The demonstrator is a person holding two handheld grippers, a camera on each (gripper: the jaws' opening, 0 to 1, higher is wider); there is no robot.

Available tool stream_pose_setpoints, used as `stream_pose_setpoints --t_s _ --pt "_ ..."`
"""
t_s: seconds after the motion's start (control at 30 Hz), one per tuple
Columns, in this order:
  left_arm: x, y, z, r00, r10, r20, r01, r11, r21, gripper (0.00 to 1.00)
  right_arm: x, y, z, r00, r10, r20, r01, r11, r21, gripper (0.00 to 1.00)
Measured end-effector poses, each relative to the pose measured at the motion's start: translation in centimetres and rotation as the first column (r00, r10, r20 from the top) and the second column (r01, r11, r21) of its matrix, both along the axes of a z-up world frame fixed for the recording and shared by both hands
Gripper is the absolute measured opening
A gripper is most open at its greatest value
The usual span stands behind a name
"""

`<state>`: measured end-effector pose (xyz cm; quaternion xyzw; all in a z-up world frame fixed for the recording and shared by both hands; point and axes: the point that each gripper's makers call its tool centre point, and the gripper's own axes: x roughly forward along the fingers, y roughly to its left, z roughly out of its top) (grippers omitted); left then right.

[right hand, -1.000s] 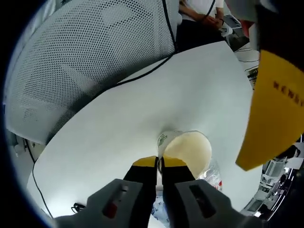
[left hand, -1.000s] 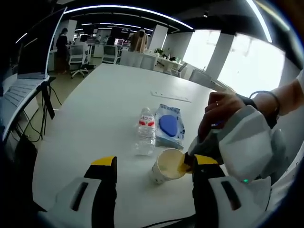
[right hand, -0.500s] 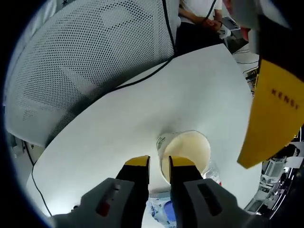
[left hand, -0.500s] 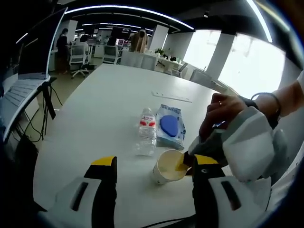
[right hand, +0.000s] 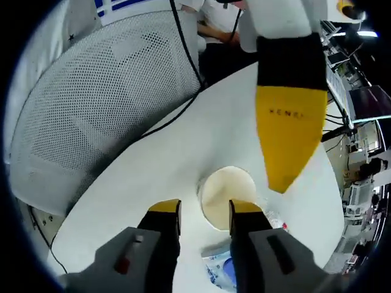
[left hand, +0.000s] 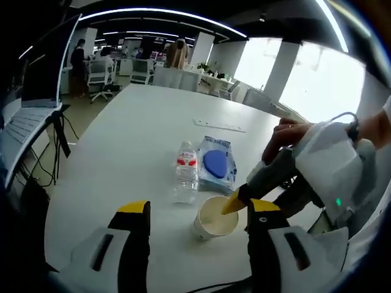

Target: Arrange the tabletop items into an orderly group along one side of the table until the central work area is clear of visible clutter.

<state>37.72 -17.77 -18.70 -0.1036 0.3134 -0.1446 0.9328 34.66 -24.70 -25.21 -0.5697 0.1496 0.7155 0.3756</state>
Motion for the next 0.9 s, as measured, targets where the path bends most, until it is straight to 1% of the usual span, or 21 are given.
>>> stream_pose_setpoints --t_s 0.03,0.17,0.27,0.33,0.4,0.43,0.57,0.6,0.67,0.7,0.8,0.83,0.9 --pt "0.1 0.0 0.1 1.0 -0.001 0.001 0.001 1.0 -0.002 0.65 0.0 0.0 0.3 0.999 -0.027 -0.021 0.027 1.0 0.014 0.31" --pt "0.3 -0.3 0.3 1.0 -0.01 0.003 0.01 1.0 0.004 0.65 0.6 -0.1 1.5 0.991 -0.115 -0.071 0.12 0.99 0.072 0.34" --pt "0.5 -0.5 0.6 1.0 -0.016 0.006 0.016 1.0 0.007 0.65 1.5 -0.3 2.2 0.981 -0.172 -0.087 0.18 0.979 0.099 0.35" --pt "0.6 -0.5 0.8 1.0 -0.018 0.008 0.018 1.0 0.009 0.66 1.7 -0.4 2.6 0.976 -0.191 -0.103 0.202 0.972 0.117 0.37" --pt "0.8 -0.7 1.0 1.0 -0.021 0.01 0.021 1.0 0.009 0.66 2.2 -0.6 3.2 0.965 -0.232 -0.123 0.248 0.959 0.139 0.38" --pt "0.8 -0.7 1.1 1.0 -0.022 0.011 0.022 1.0 0.009 0.66 2.3 -0.6 3.3 0.962 -0.237 -0.132 0.256 0.955 0.147 0.38" --pt "1.1 -1.0 1.5 0.999 -0.032 0.013 0.032 0.999 0.018 0.66 2.8 -1.2 3.9 0.938 -0.299 -0.175 0.328 0.929 0.171 0.39" --pt "1.1 -1.0 1.5 0.999 -0.033 0.013 0.033 0.999 0.018 0.66 3.0 -1.4 4.0 0.928 -0.321 -0.19 0.354 0.919 0.174 0.39" --pt "1.3 -1.3 1.8 0.999 -0.042 0.015 0.041 0.999 0.027 0.66 3.1 -1.6 4.2 0.921 -0.333 -0.202 0.369 0.911 0.183 0.4" --pt "1.4 -1.5 1.9 0.999 -0.044 0.015 0.044 0.999 0.027 0.66 3.2 -1.8 4.4 0.911 -0.352 -0.215 0.393 0.9 0.19 0.4" --pt "1.6 -1.9 2.1 0.998 -0.056 0.016 0.055 0.998 0.033 0.66 3.4 -2.4 4.6 0.899 -0.375 -0.227 0.42 0.887 0.194 0.42" --pt "1.6 -2.0 2.2 0.998 -0.059 0.016 0.058 0.998 0.035 0.66 3.5 -2.6 4.8 0.89 -0.389 -0.237 0.437 0.877 0.202 0.43" --pt "1.8 -2.3 2.4 0.998 -0.065 0.018 0.065 0.997 0.037 0.66 3.7 -2.9 4.9 0.881 -0.405 -0.243 0.454 0.867 0.205 0.43"
